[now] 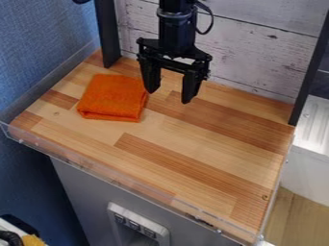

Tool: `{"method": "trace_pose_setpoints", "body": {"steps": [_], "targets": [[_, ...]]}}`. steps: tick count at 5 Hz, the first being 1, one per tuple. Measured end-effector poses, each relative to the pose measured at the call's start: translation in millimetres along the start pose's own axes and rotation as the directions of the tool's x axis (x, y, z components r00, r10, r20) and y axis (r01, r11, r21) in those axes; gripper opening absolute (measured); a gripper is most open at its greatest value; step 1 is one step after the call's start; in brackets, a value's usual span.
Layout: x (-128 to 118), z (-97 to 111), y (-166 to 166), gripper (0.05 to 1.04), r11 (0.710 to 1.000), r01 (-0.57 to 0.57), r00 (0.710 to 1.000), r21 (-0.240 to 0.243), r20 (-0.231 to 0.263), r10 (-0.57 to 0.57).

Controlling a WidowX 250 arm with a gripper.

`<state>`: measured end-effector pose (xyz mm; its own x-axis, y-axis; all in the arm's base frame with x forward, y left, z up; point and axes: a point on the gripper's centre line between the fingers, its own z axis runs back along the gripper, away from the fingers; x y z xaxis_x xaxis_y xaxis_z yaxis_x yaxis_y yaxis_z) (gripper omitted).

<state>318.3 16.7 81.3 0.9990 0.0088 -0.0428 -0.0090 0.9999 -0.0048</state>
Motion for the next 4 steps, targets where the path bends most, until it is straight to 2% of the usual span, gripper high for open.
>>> {"method": "trace_pose_setpoints", "body": {"steps": [1,3,4], "targets": [[1,-2,5,0.997,1.0,-0.02,1.0,-0.005,-0.023,0.019],[11,1,39,0.999,0.988,-0.155,0.988,-0.008,0.002,0.155],[15,3,55,0.999,0.974,-0.225,0.974,-0.009,0.032,0.226]]}}
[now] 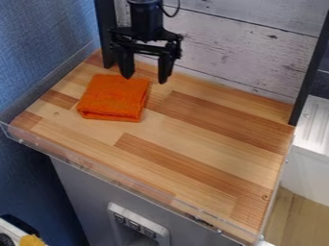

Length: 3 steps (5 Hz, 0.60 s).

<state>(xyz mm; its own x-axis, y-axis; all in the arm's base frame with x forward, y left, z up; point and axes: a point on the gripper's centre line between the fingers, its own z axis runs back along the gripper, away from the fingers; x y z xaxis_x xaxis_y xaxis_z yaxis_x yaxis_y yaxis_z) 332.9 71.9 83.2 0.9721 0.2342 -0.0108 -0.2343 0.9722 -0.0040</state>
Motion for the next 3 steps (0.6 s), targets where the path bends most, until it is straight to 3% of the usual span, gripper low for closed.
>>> {"method": "trace_pose_setpoints", "body": {"steps": [3], "targets": [[11,-1,36,0.996,0.989,-0.15,0.988,-0.001,0.039,0.15]]}}
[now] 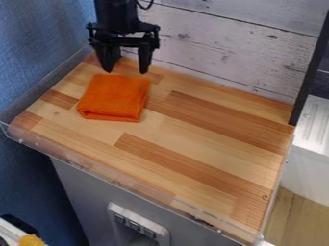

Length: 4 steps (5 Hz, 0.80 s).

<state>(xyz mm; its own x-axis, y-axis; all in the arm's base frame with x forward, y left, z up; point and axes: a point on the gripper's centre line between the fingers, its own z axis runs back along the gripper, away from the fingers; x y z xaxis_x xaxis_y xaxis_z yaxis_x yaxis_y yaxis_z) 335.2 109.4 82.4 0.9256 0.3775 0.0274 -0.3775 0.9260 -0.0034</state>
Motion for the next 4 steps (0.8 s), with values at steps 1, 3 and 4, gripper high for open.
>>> {"method": "trace_pose_setpoints", "body": {"steps": [1,3,4], "targets": [[3,-4,6,0.959,0.999,-0.032,0.999,0.002,-0.006,0.032],[9,-24,8,0.366,0.999,-0.053,0.998,0.014,-0.022,0.053],[11,-35,14,0.154,0.998,-0.066,0.997,0.02,-0.024,0.067]]}}
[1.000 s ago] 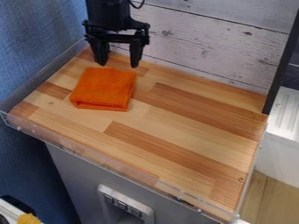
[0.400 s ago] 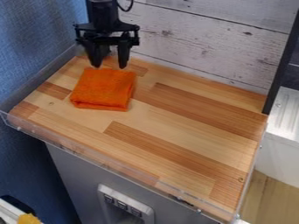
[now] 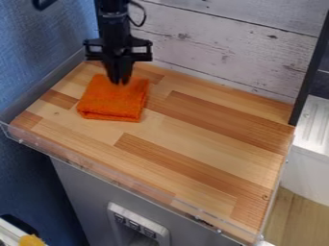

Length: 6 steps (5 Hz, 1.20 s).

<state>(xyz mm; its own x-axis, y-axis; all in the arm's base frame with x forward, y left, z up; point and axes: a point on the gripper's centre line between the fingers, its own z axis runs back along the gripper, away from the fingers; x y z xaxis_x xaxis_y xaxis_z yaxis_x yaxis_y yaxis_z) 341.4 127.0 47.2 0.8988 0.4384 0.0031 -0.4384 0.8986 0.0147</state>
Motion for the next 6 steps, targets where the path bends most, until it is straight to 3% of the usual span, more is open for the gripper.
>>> {"method": "trace_pose_setpoints", "body": {"steps": [1,4,6], "targets": [[2,-11,2,0.067,1.0,-0.013,1.0,0.006,-0.005,0.013],[0,-14,-4,0.059,1.0,-0.019,1.0,-0.007,-0.012,0.019],[-6,-28,-8,0.059,1.0,-0.009,1.0,-0.025,-0.029,0.008]]}}
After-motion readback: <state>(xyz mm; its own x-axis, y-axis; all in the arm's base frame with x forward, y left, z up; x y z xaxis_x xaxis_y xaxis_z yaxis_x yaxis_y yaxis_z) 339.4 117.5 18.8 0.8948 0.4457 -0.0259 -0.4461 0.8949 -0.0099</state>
